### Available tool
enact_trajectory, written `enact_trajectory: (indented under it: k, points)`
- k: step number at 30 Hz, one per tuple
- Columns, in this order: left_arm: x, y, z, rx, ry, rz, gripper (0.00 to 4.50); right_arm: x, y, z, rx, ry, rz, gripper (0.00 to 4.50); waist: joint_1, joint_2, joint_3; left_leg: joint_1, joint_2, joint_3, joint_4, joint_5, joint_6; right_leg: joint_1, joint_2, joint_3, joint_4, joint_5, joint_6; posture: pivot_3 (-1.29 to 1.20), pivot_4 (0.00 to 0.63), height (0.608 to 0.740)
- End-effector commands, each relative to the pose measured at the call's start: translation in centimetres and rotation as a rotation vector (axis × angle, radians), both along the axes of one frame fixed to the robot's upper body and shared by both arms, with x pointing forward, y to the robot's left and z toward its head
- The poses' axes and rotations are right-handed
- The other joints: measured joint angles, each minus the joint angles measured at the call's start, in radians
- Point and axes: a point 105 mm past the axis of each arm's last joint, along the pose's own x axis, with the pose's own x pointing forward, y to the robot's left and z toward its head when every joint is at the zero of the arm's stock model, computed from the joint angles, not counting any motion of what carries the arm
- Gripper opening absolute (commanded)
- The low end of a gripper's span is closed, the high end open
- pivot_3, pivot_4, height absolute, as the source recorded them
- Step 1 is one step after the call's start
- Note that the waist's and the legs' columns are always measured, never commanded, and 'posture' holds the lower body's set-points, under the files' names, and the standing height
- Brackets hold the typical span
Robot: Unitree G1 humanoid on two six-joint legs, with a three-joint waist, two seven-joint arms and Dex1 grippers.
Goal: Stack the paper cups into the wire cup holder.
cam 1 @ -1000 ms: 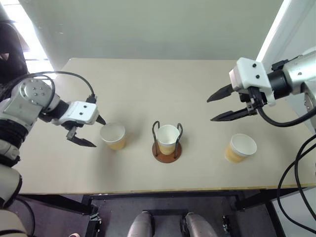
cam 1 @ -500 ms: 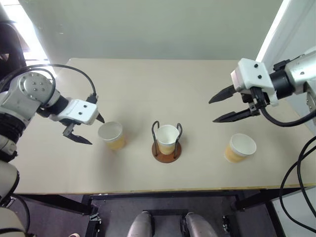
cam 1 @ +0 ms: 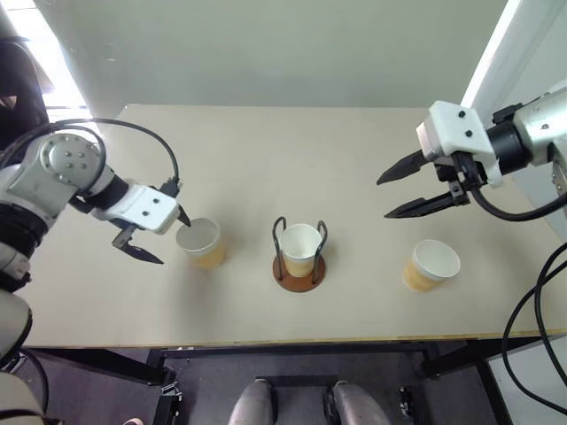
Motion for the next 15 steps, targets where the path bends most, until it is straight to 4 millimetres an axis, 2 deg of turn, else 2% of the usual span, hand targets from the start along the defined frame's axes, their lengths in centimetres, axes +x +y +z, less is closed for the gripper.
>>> enact_trajectory:
  k: [1, 10, 13, 15]
  points:
    - [0.2, 0.6, 0.2, 0.053, -0.009, -0.014, 4.5, -0.5, 0.1, 1.1, -0.001, -0.046, 0.017, 2.64, 0.0, 0.0, 0.0, 0.0, 0.0, 0.0, 0.0, 0.0, 0.0, 0.0, 0.0, 0.0, 0.0, 0.0, 0.0, 0.0, 0.15, 0.74]
    - [1.2, 0.4, -1.3, 0.08, -0.022, -0.042, 4.5, -0.7, 0.3, 0.7, 0.005, -0.027, 0.023, 2.64, 0.0, 0.0, 0.0, 0.0, 0.0, 0.0, 0.0, 0.0, 0.0, 0.0, 0.0, 0.0, 0.0, 0.0, 0.001, 0.0, 0.15, 0.74]
    - [1.3, -0.1, -1.5, 0.049, -0.019, -0.041, 3.95, -1.2, 0.9, 0.7, 0.098, 0.053, 0.035, 2.67, 0.0, 0.0, 0.0, 0.0, 0.0, 0.0, 0.0, 0.0, 0.0, 0.0, 0.0, 0.0, 0.0, 0.0, 0.001, 0.0, 0.15, 0.74]
    - [1.3, -0.4, -1.6, 0.034, -0.017, -0.04, 3.28, -1.4, 1.1, 0.7, 0.16, 0.116, 0.033, 2.67, 0.0, 0.0, 0.0, 0.0, 0.0, 0.0, 0.0, 0.0, 0.0, 0.0, 0.0, 0.0, 0.0, 0.0, 0.001, 0.0, 0.15, 0.74]
